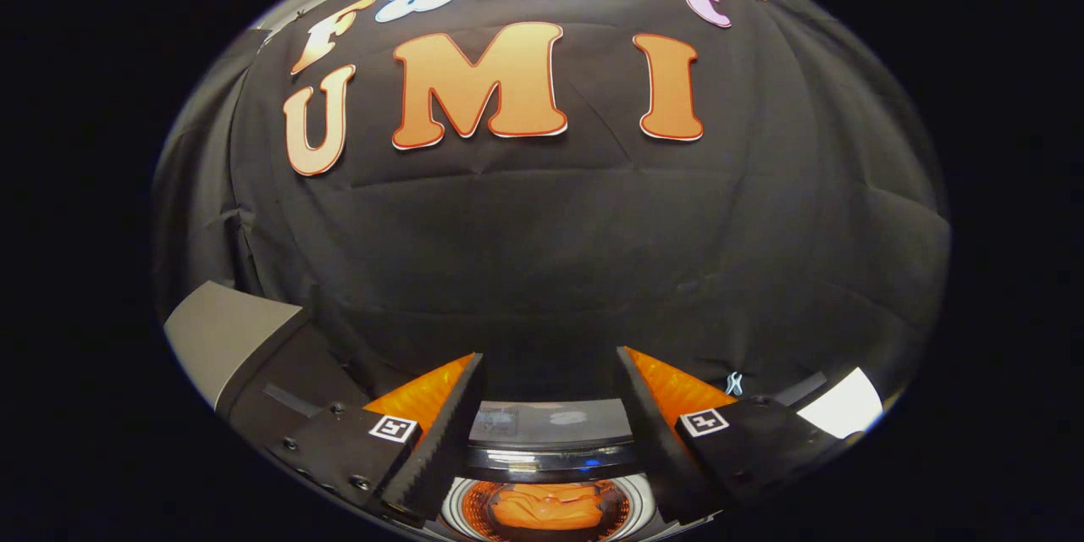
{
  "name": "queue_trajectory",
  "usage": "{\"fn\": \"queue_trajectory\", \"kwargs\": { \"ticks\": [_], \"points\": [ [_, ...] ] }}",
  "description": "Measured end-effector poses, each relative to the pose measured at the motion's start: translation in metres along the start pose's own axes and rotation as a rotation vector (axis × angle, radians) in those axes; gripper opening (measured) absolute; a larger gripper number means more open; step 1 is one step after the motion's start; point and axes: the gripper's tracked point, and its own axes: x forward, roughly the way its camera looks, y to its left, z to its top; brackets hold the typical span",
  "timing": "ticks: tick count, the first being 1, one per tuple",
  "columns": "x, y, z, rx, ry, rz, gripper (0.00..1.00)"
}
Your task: Put the clothes into the washing machine and then close the washing machine lid.
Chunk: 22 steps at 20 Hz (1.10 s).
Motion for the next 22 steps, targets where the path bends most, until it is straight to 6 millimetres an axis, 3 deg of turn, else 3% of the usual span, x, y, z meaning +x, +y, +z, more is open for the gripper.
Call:
{"fn": "queue_trajectory", "kwargs": {
  "ticks": [9, 17, 22],
  "points": [
    [-0.038, 0.0, -0.04, -0.008, 0.05, -0.001, 0.97],
    [-0.055, 0.003, -0.117, 0.003, 0.167, 0.002, 0.97],
    [-0.064, 0.007, -0.11, 0.019, 0.152, 0.01, 0.97]
  ]
}}
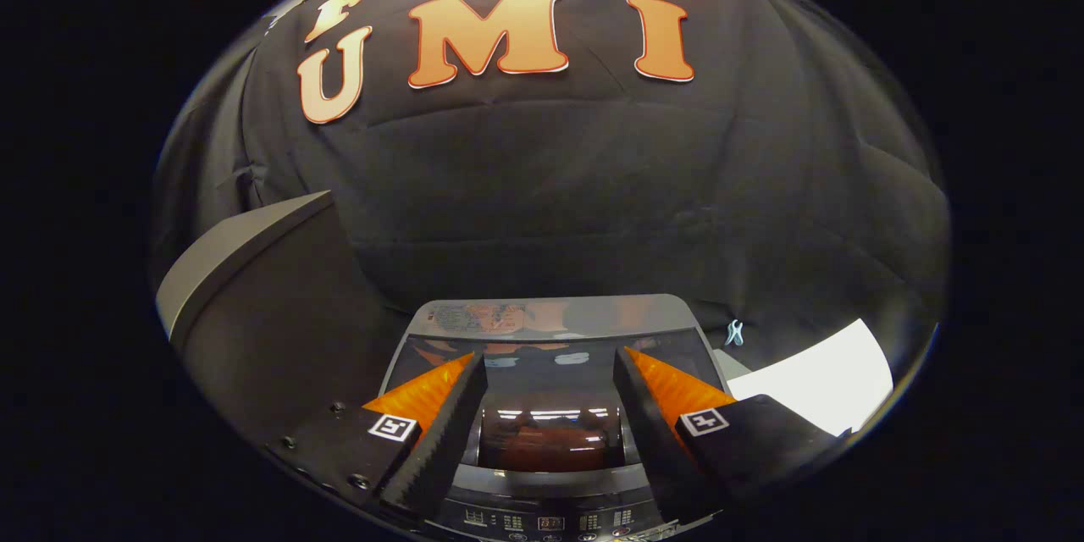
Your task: Put the clothes into the washing machine and then close the washing machine lid.
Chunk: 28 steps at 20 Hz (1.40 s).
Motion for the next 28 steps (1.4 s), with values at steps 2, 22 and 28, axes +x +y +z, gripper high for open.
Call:
{"fn": "queue_trajectory", "kwargs": {
  "ticks": [2, 22, 28],
  "points": [
    [-0.007, -0.001, 0.011, 0.02, -0.028, 0.004, 0.97],
    [-0.182, -0.07, 0.198, -0.029, -0.4, 0.004, 0.98],
    [-0.232, -0.108, 0.23, 0.027, -0.49, 0.01, 0.97]
  ]
}}
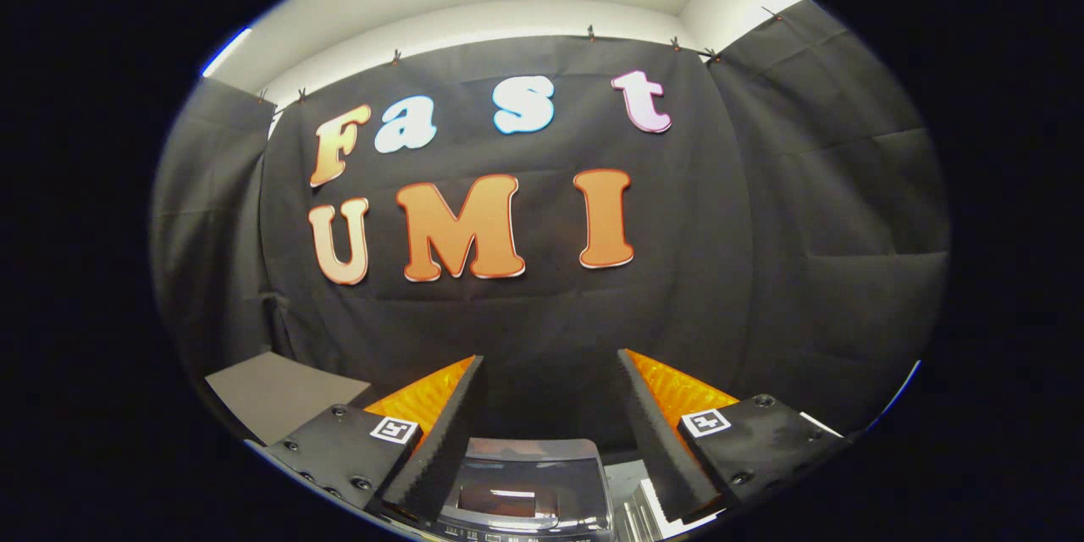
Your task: Put the clothes into the washing machine and then close the washing machine lid.
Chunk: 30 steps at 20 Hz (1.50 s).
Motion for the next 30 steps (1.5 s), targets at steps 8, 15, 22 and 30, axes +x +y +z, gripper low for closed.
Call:
{"fn": "queue_trajectory", "kwargs": {
  "ticks": [8, 15, 22, 30],
  "points": [
    [-0.026, -0.043, 0.028, -0.018, -0.086, -0.05, 0.97],
    [-0.034, -0.051, 0.02, -0.027, -0.091, -0.044, 0.97],
    [-0.035, -0.051, 0.008, 0.0, -0.088, -0.043, 0.97],
    [-0.038, -0.047, 0.003, 0.004, -0.082, -0.045, 0.97]
  ]
}}
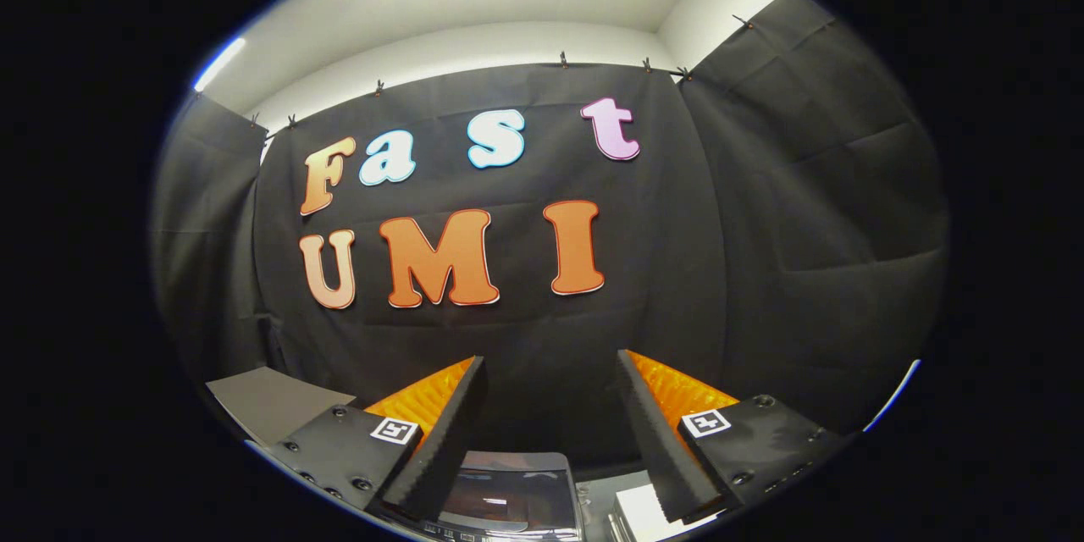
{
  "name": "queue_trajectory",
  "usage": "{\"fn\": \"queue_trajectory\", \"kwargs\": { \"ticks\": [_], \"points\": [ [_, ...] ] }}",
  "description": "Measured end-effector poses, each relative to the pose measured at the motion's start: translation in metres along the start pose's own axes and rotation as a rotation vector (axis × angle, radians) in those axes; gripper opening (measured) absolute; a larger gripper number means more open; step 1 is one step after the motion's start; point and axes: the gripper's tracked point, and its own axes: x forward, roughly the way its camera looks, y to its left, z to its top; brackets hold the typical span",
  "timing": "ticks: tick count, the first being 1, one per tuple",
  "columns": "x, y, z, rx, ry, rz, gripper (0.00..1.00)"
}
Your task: Put the clothes into the washing machine and then close the washing machine lid.
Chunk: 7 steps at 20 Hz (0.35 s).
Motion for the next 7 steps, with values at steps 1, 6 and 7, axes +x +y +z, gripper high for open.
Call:
{"fn": "queue_trajectory", "kwargs": {
  "ticks": [1, 6, 7],
  "points": [
    [-0.0008, 0.0013, -0.0005, -0.003, 0.001, 0.002, 0.97],
    [0.0004, 0.0027, -0.0019, -0.005, 0.001, -0.001, 0.97],
    [-0.0006, 0.0028, -0.0021, -0.004, 0.001, -0.001, 0.97]
  ]
}}
